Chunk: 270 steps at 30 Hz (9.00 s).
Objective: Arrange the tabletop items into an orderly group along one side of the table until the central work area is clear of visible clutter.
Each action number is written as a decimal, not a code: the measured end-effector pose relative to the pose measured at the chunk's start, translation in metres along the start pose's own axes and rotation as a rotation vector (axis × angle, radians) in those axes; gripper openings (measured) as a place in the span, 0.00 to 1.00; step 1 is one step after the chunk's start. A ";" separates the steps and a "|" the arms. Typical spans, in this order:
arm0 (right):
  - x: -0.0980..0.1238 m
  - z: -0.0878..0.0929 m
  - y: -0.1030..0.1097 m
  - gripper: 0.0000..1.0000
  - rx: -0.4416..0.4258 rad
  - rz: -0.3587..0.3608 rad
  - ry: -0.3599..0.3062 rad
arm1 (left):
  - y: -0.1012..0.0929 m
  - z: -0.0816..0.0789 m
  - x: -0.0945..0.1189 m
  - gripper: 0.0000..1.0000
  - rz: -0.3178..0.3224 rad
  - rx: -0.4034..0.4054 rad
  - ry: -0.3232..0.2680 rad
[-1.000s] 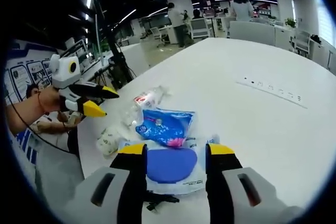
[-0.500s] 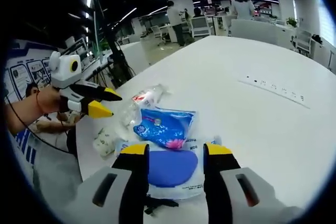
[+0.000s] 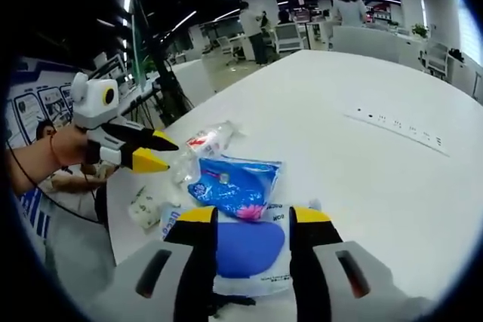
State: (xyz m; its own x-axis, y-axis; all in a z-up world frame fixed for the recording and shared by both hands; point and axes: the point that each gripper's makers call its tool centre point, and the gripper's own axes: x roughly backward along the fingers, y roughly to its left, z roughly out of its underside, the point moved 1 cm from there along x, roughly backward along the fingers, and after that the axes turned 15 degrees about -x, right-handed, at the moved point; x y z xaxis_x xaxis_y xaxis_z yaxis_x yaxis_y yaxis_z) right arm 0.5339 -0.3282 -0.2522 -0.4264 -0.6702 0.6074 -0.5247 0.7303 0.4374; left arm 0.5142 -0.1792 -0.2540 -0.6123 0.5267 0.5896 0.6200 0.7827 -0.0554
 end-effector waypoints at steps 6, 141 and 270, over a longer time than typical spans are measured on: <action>-0.006 0.002 0.000 0.34 0.003 0.009 0.008 | -0.001 0.004 -0.006 0.32 -0.003 0.009 0.023; 0.080 -0.022 -0.082 0.00 -0.108 0.251 -0.202 | -0.083 -0.076 -0.077 0.00 0.126 -0.053 0.007; 0.157 0.050 -0.236 0.22 -0.331 0.478 -0.243 | -0.185 -0.088 -0.219 0.32 0.286 -0.176 0.165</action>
State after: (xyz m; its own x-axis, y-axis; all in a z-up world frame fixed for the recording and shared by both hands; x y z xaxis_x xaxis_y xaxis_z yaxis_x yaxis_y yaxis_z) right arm 0.5536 -0.6125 -0.2932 -0.7334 -0.2419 0.6353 0.0048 0.9327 0.3607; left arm 0.5769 -0.4689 -0.3017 -0.3233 0.6440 0.6934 0.8384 0.5347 -0.1058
